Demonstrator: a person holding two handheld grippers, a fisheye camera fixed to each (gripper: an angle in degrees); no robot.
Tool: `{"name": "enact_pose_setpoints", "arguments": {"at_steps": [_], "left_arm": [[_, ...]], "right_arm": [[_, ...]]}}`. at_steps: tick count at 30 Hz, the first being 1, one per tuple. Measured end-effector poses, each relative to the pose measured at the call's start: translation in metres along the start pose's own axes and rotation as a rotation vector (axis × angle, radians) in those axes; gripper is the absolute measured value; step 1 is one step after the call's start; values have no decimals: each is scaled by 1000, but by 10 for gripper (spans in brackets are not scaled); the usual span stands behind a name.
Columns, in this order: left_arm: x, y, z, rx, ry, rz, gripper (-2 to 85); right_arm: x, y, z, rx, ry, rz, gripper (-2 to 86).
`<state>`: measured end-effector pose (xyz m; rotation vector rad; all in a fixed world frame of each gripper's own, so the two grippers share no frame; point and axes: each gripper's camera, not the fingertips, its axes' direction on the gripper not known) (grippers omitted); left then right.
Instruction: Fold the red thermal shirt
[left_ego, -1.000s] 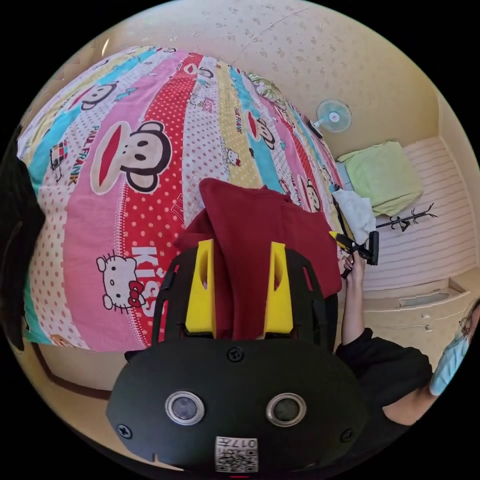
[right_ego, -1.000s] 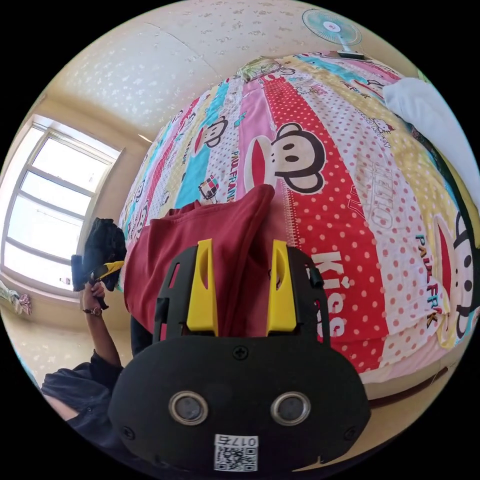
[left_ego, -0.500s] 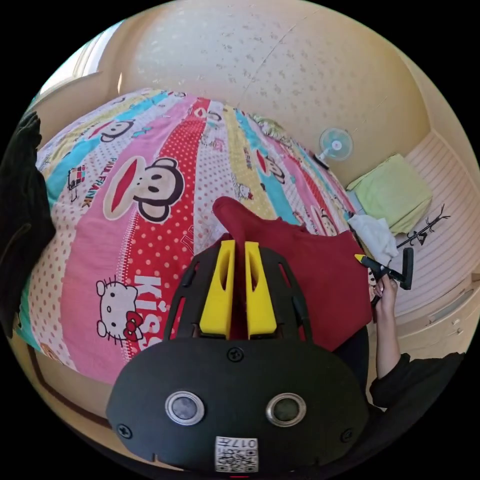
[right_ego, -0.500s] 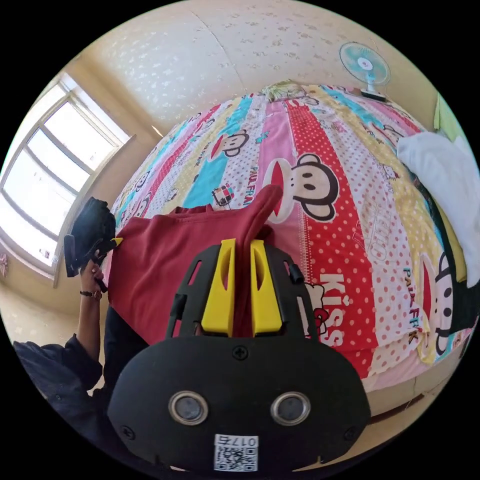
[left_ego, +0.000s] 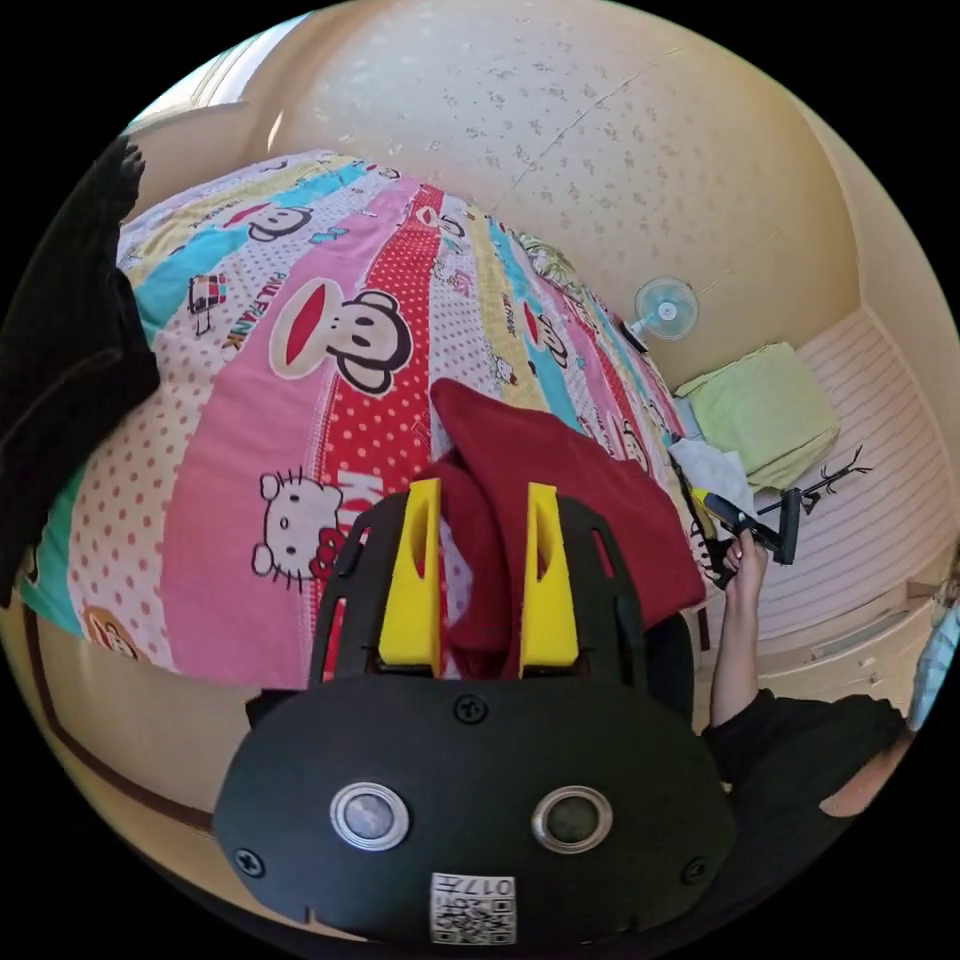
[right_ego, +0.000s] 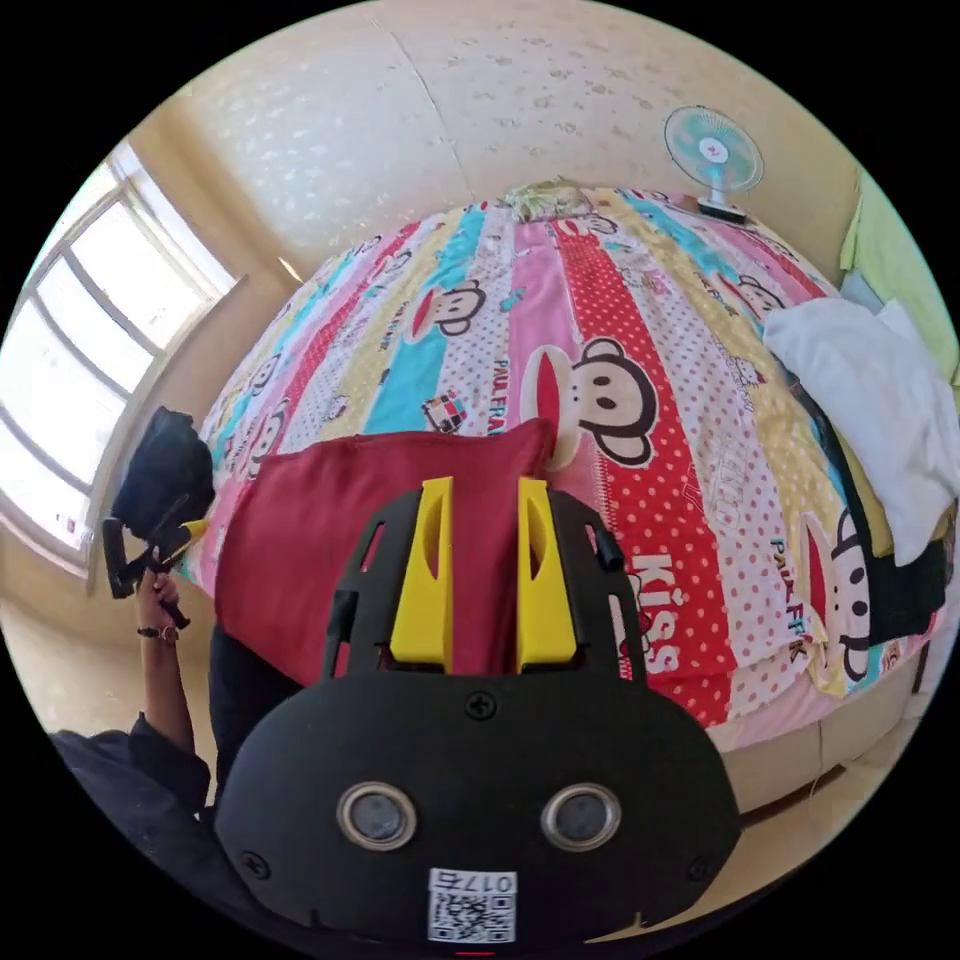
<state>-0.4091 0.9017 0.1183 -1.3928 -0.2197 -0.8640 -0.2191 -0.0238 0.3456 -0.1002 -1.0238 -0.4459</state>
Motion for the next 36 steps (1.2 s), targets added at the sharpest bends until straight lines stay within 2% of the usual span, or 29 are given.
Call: {"name": "enact_pose_setpoints", "arguments": {"at_steps": [2,5,7,10,12,15,18,20,22,26,28,29,31,33,35,36], "left_arm": [[-3,30,-4,-42,21,-40,161],[-16,61,12,-121,45,-113,169],[-31,77,25,-153,96,-181,174],[-50,100,29,-57,189,-270,169],[-55,104,27,-24,217,-303,167],[-55,102,29,-38,241,-322,145],[-59,101,41,-52,416,-407,115],[-53,101,36,15,524,-432,86],[-28,89,24,58,558,-362,80],[87,41,0,51,394,-38,85],[144,30,2,50,354,110,74],[182,28,7,61,474,263,29],[235,28,32,-9,614,366,0],[281,30,71,-149,482,450,-5],[308,44,118,-277,270,509,-6],[308,48,123,-289,263,505,-5]], "right_arm": [[-24,1,0,-34,-90,-51,113],[-71,0,29,-194,-222,-168,130],[-97,8,59,-276,-208,-238,133],[-114,34,135,-488,-36,-257,131],[-111,53,131,-351,-10,-250,117],[-90,62,117,-312,-70,-180,80],[-66,68,104,-339,-123,-137,37],[-50,75,97,-342,-188,-107,23],[-31,86,86,-313,-262,-84,16],[13,111,54,-213,-379,-41,9],[36,119,31,-137,-375,3,9],[53,125,12,-71,-348,50,8],[80,137,-17,34,-318,128,7],[115,157,-46,163,-299,208,5],[136,170,-52,189,-280,255,4],[147,175,-50,154,-305,276,4]]}}
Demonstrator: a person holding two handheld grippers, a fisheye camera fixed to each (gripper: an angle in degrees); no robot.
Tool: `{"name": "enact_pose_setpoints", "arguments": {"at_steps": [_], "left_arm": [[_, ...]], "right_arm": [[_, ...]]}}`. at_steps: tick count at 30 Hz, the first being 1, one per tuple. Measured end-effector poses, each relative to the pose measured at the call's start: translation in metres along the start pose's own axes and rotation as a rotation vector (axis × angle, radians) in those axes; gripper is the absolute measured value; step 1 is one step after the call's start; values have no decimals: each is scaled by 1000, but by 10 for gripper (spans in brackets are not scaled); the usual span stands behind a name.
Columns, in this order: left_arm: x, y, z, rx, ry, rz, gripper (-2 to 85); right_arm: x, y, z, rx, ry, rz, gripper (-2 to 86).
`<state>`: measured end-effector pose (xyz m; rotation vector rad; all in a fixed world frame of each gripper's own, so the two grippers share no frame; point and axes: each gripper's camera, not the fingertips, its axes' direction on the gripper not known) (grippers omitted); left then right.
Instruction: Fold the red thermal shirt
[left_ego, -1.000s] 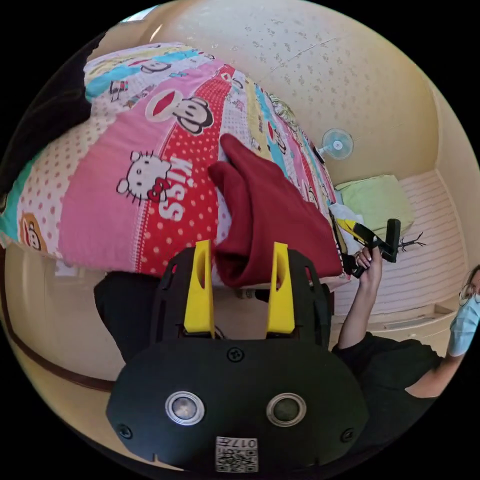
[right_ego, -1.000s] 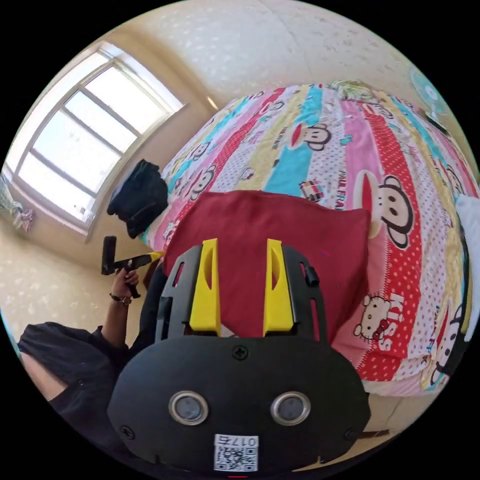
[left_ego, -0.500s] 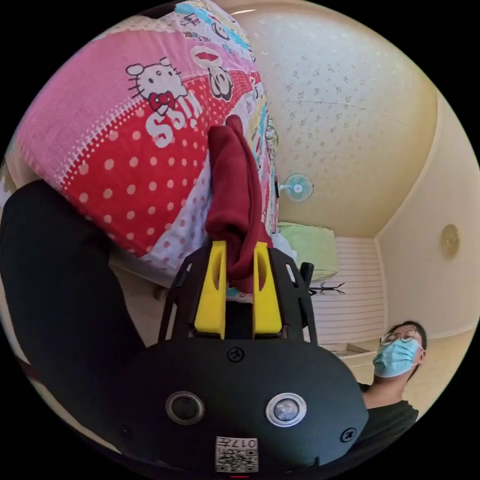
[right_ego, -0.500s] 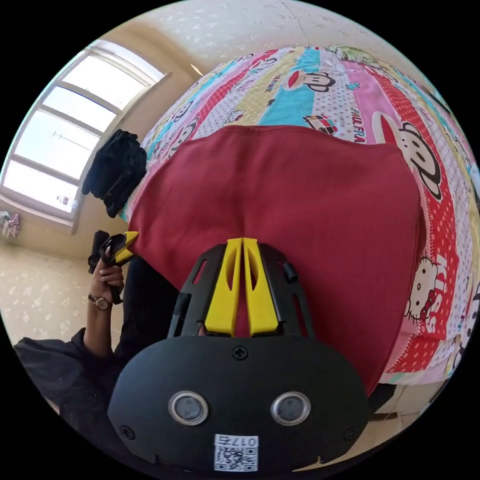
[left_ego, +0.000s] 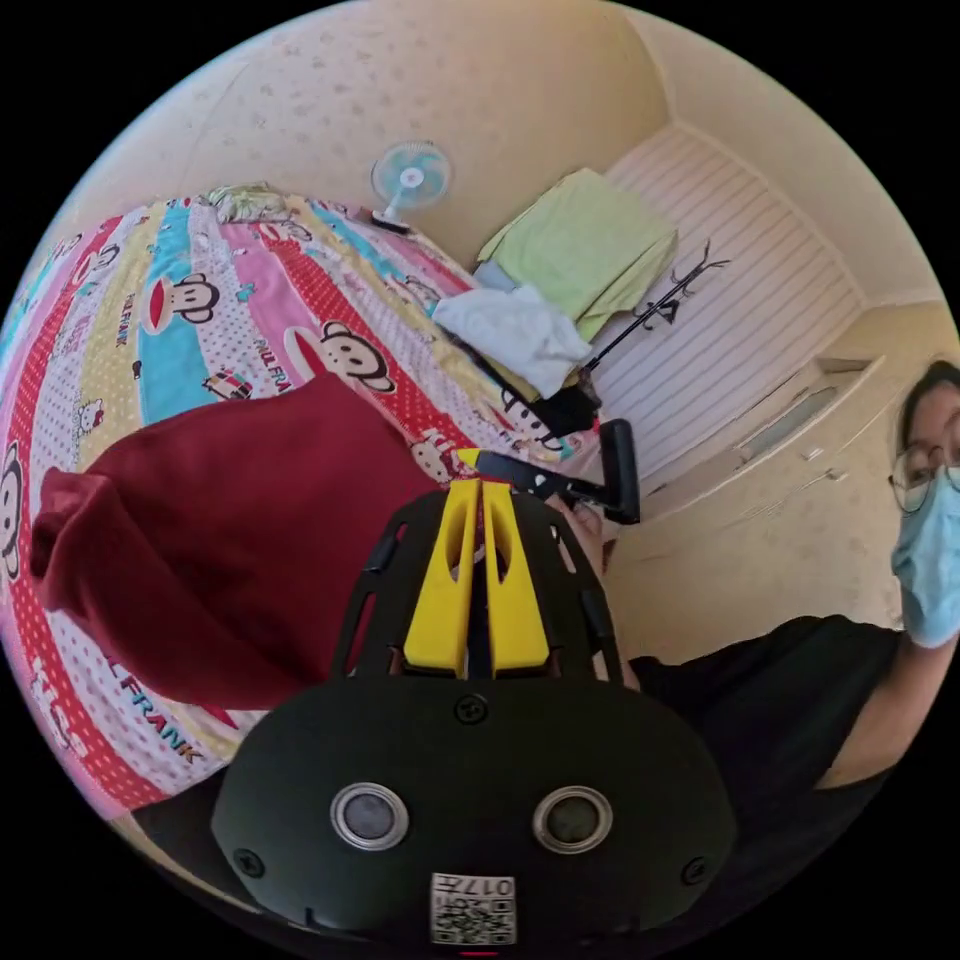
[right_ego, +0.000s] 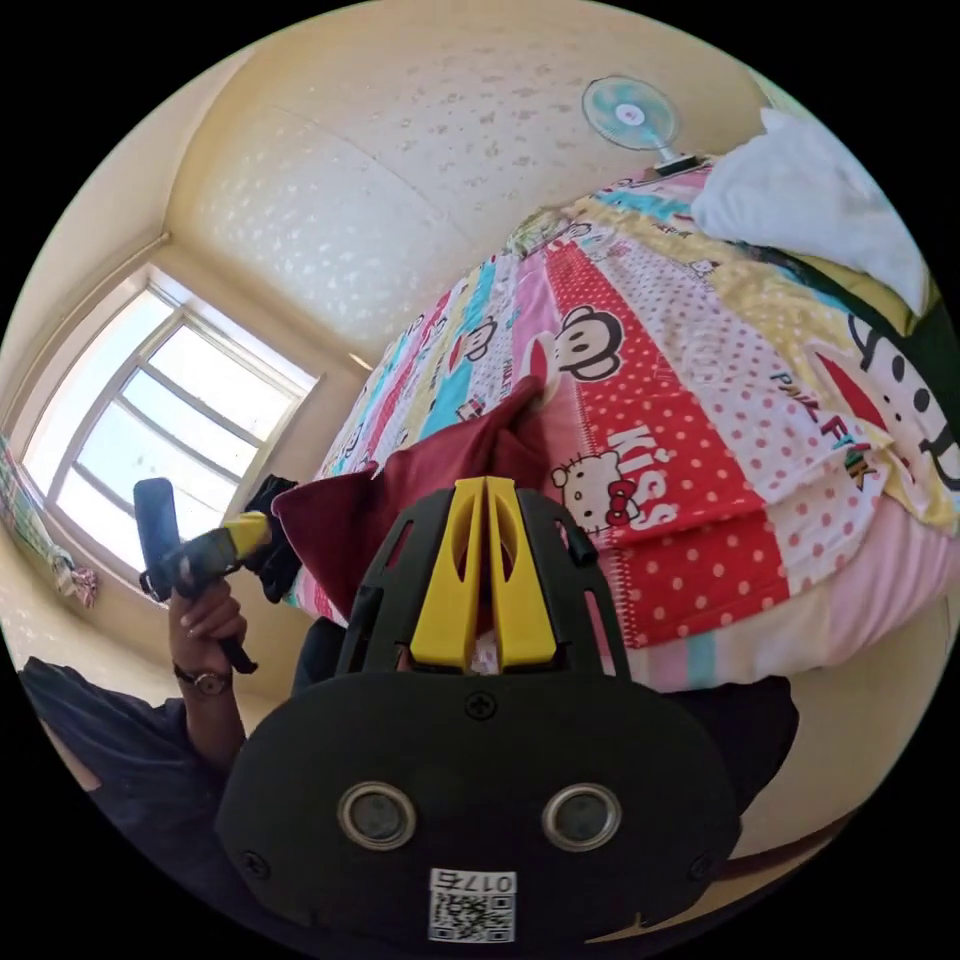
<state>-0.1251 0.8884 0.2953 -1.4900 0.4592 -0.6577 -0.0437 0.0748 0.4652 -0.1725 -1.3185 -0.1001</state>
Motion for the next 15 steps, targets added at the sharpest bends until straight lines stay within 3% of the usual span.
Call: {"name": "enact_pose_setpoints", "arguments": {"at_steps": [4,10,15], "left_arm": [[-31,38,-11,37,5,-114,41],[-70,101,-138,287,-404,-392,113],[-130,149,-183,227,-514,-674,147]], "right_arm": [[15,6,3,-39,-115,-5,4],[-9,10,18,-48,-150,-96,4],[-74,20,43,-75,-45,-308,5]]}}
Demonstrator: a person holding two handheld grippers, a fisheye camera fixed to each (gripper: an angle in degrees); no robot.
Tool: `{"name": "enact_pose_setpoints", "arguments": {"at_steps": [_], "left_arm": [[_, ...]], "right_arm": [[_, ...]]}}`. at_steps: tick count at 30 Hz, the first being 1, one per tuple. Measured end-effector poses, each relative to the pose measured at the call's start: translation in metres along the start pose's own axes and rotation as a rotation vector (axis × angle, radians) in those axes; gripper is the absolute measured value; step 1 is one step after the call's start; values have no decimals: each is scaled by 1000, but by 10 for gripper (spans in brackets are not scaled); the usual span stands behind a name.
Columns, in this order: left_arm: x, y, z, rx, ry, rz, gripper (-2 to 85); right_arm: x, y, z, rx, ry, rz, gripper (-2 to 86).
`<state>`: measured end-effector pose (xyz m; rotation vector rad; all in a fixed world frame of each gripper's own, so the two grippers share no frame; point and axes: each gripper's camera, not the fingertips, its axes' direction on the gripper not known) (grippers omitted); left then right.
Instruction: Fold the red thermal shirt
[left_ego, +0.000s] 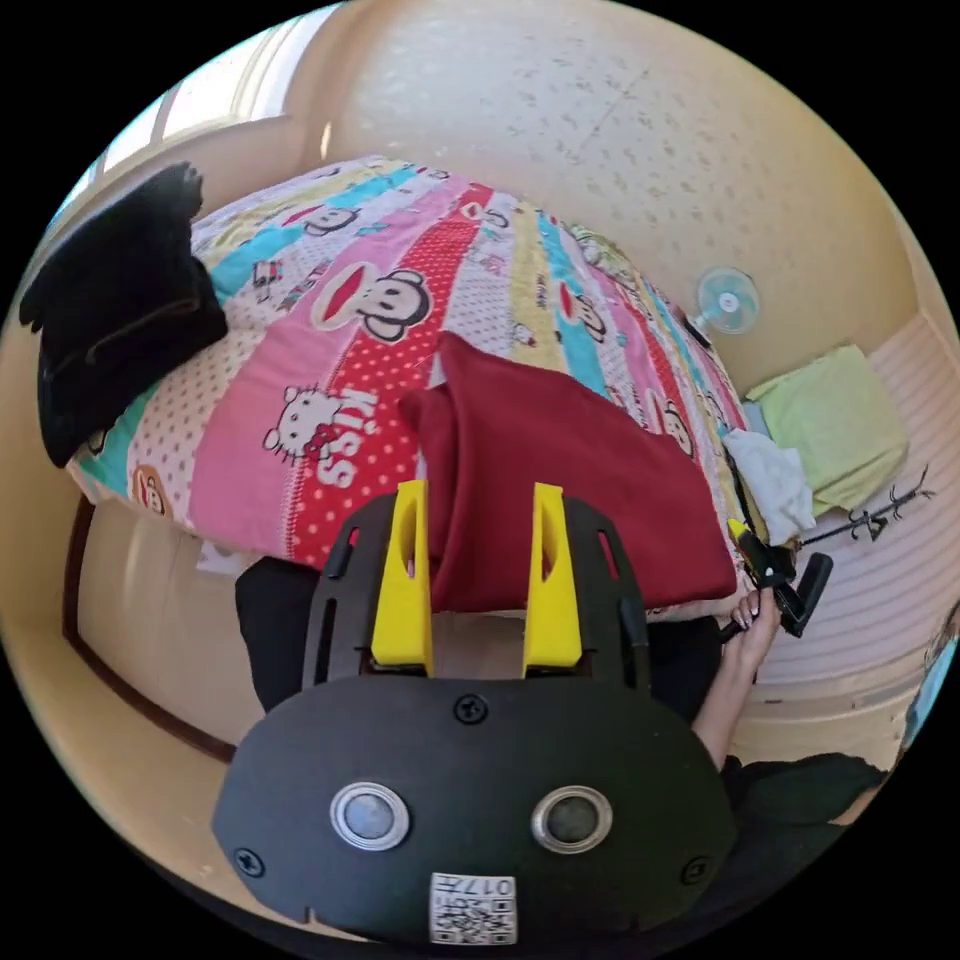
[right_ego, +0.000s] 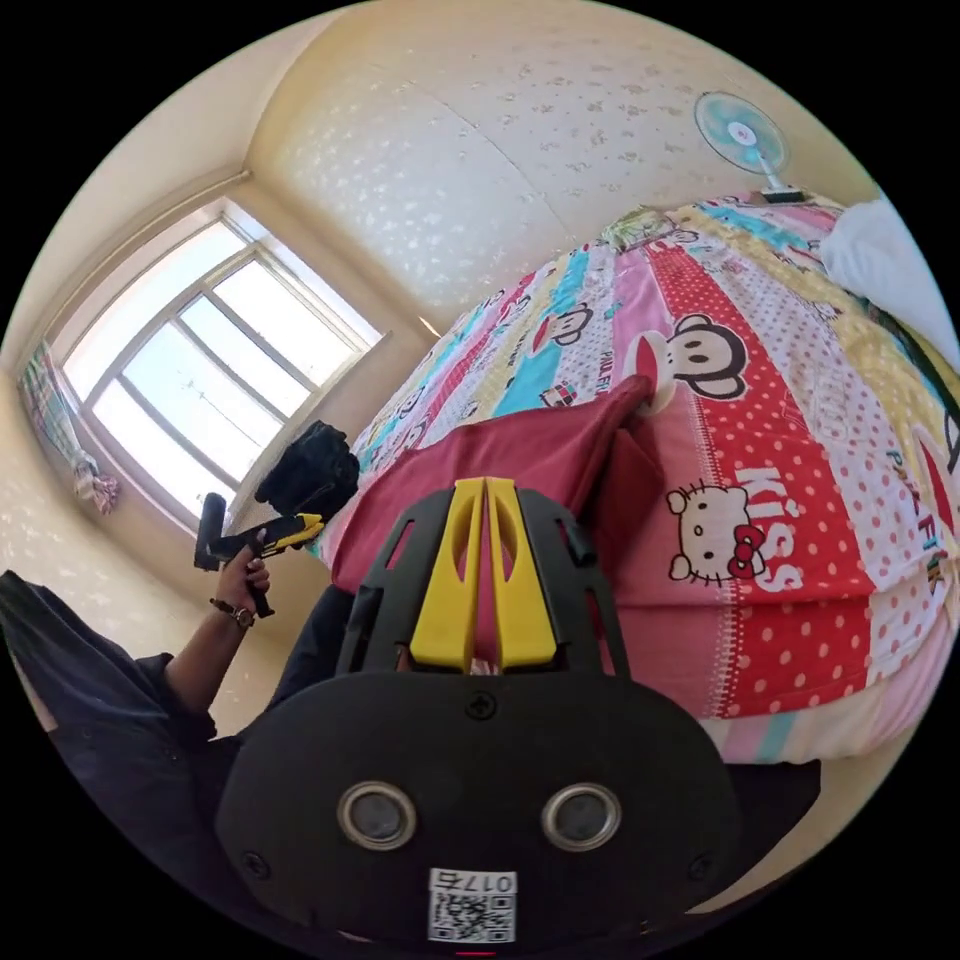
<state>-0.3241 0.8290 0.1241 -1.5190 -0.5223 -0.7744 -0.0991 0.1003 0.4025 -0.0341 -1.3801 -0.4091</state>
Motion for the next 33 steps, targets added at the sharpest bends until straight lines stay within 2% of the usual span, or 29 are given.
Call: {"name": "enact_pose_setpoints", "arguments": {"at_steps": [1,3,5,9,12,16,21,23,26,30,33], "left_arm": [[-22,0,10,-68,13,-70,153],[-52,-1,25,-187,74,-154,166],[-78,4,28,-213,275,-266,182],[-65,-2,20,-281,267,-169,188],[-59,-3,16,-277,421,-124,193],[-69,-2,33,-357,372,-178,192],[-92,12,25,-290,517,-326,161],[-91,19,30,-303,710,-342,106],[-89,28,25,-223,861,-389,81],[-46,21,-12,-139,915,-271,76],[20,-1,-41,-148,893,-99,77]], "right_arm": [[-5,-1,8,-37,18,-17,5],[-13,-2,52,-245,141,-49,5],[-14,4,73,-335,231,-87,4],[-8,7,65,-285,190,-61,4],[7,10,60,-268,108,-20,4],[25,14,53,-232,13,33,4],[43,20,45,-199,-64,61,4],[48,19,44,-206,-80,75,4],[55,19,41,-203,-104,97,4],[63,21,35,-198,-139,105,5],[70,21,30,-198,-172,122,5]]}}
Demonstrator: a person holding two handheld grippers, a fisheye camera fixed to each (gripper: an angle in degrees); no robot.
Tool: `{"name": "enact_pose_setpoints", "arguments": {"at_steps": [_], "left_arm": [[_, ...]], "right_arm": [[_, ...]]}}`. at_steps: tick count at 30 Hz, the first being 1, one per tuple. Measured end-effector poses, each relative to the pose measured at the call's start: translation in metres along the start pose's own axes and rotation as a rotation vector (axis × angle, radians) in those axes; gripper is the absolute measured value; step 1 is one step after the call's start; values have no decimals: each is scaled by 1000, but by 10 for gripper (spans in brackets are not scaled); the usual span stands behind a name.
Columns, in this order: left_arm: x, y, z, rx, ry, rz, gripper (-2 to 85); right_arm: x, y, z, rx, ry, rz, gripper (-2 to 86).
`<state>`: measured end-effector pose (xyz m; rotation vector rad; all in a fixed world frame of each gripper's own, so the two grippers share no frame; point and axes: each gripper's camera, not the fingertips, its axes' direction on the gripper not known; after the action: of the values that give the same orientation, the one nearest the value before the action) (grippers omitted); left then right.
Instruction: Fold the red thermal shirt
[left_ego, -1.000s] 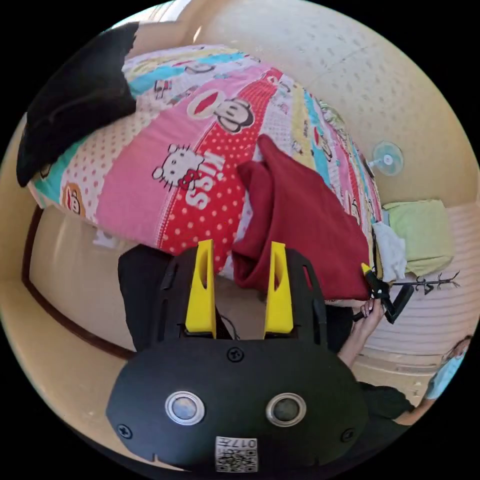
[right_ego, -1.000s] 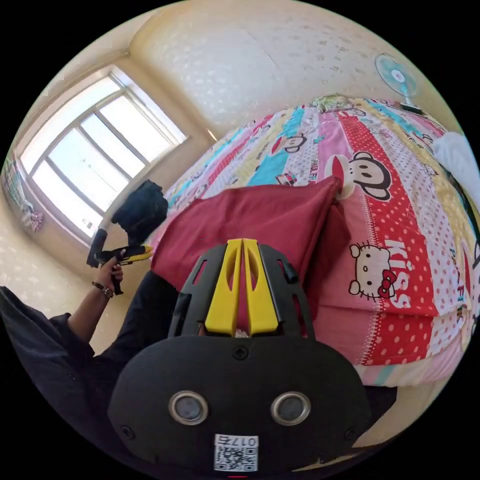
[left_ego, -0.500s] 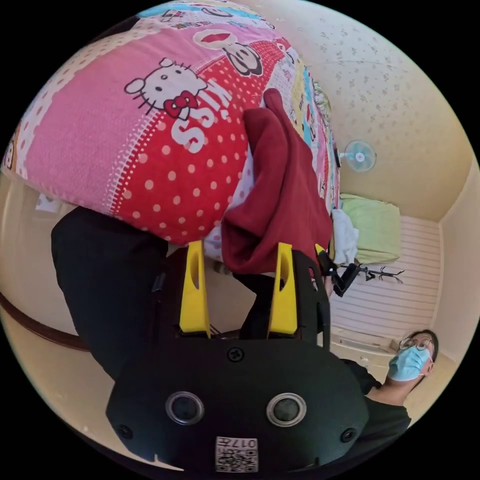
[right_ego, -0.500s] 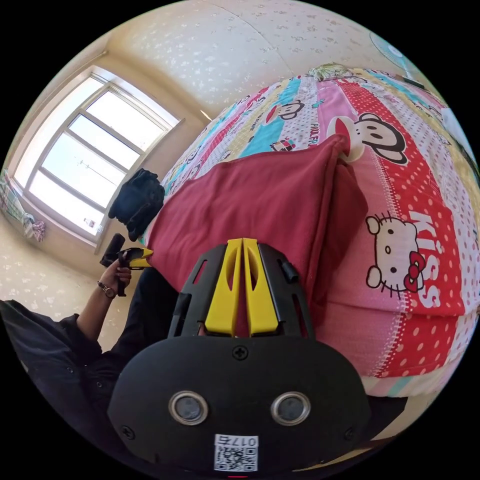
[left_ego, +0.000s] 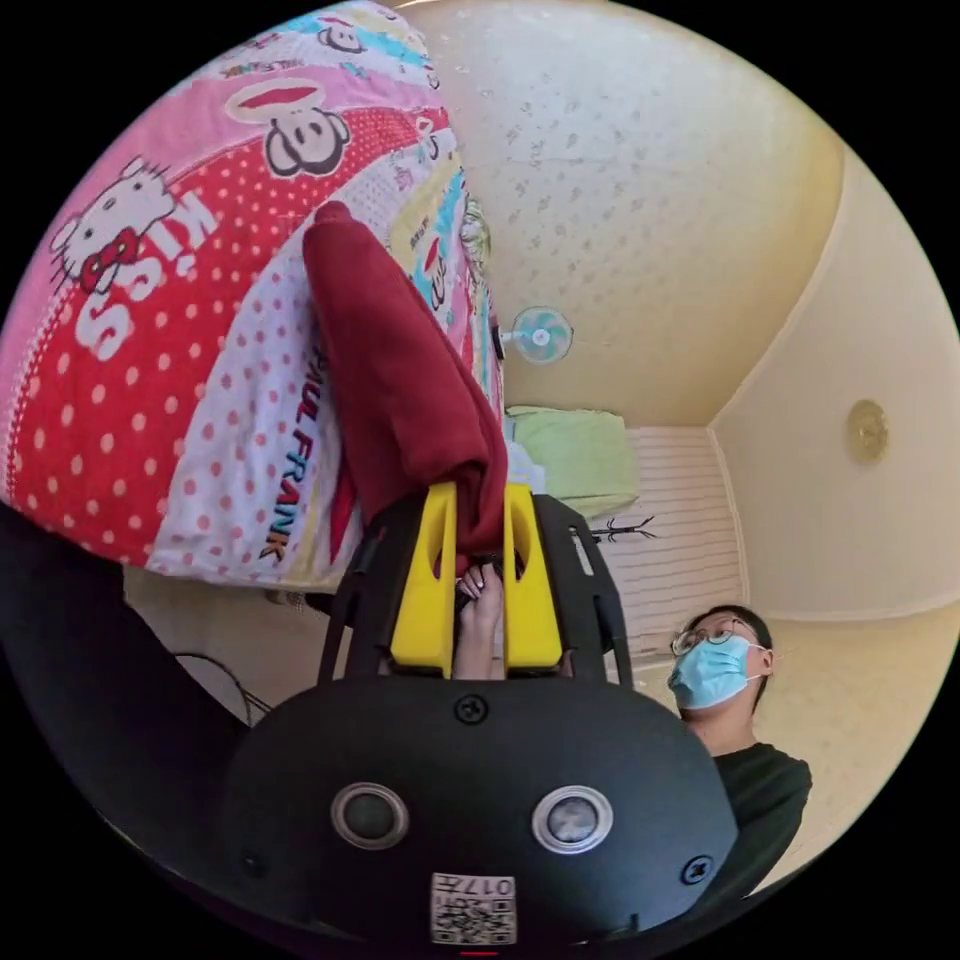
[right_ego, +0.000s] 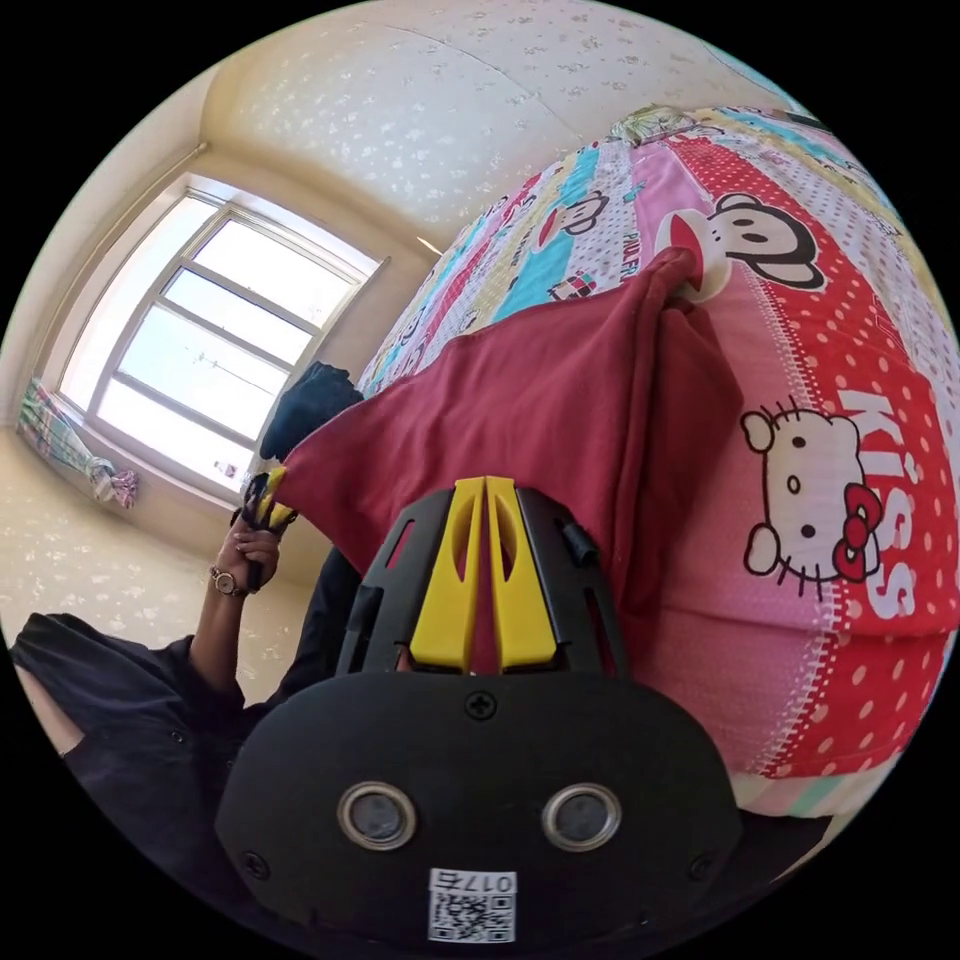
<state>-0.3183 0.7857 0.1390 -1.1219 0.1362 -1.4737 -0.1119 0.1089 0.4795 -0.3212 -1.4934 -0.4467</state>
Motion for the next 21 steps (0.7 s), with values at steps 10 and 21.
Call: {"name": "enact_pose_setpoints", "arguments": {"at_steps": [10,21], "left_arm": [[162,40,237,-421,-319,448,73],[164,133,350,-506,-509,507,97]], "right_arm": [[16,25,-76,232,103,104,6],[9,40,-125,427,76,54,26]]}}
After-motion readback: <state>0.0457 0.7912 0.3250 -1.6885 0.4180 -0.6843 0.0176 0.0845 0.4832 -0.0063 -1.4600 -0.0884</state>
